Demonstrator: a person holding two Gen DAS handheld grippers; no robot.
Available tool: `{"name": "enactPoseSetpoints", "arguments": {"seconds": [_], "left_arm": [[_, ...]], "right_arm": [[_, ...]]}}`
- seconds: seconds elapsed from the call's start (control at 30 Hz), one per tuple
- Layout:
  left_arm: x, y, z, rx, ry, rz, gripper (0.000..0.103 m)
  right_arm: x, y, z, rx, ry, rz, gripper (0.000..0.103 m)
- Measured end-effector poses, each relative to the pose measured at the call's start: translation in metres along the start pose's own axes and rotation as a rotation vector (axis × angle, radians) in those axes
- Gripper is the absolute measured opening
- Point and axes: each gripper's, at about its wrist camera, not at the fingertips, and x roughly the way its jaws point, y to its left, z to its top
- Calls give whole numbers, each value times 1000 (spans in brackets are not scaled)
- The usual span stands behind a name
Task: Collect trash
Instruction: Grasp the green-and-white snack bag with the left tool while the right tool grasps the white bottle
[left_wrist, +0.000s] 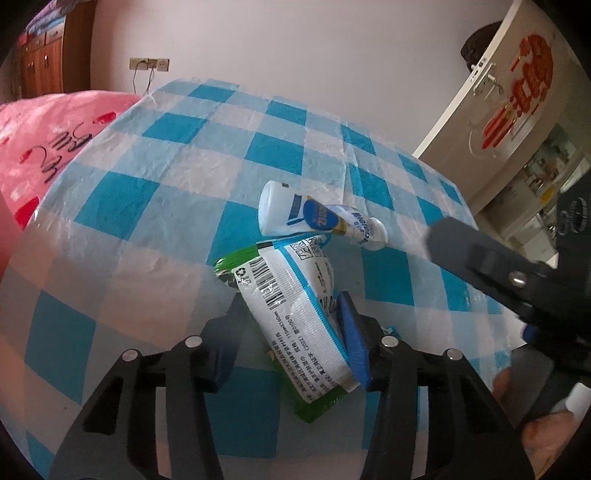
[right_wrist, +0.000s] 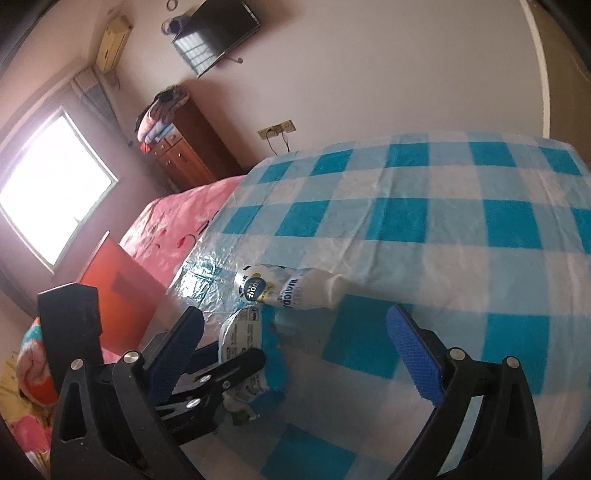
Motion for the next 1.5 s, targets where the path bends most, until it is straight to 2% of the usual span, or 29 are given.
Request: {"name": "enactPoseSetpoints", "arguments": {"seconds": [0.43,0.67,0.93,1.07,1.23,1.33,1.5], "left_arm": [[-24,28,-4,-5,-11,-6,45],[-44,57,-4,-21,-39,32,45],[-54,79,-5,-38,-59,61,45],[-56,86,-5,-45,-62,65,45],[-57,95,-5,-61,-70,65,45],[-59,102,-4,-74,-75,67,45],[-61,108,-5,-83,-75,64,45]], "right_arm": [[44,23,6,-23,64,-17,98],[61,37,8,-165,74,-89,98],[82,42,11,-232,117,-88,98],[87,48,7,-223,157,-48,98],[82,61,-7,-200,222,88,98],[73,68,-9,-220,201,81,98],[73,79,1,-317,138,-22,98]]}}
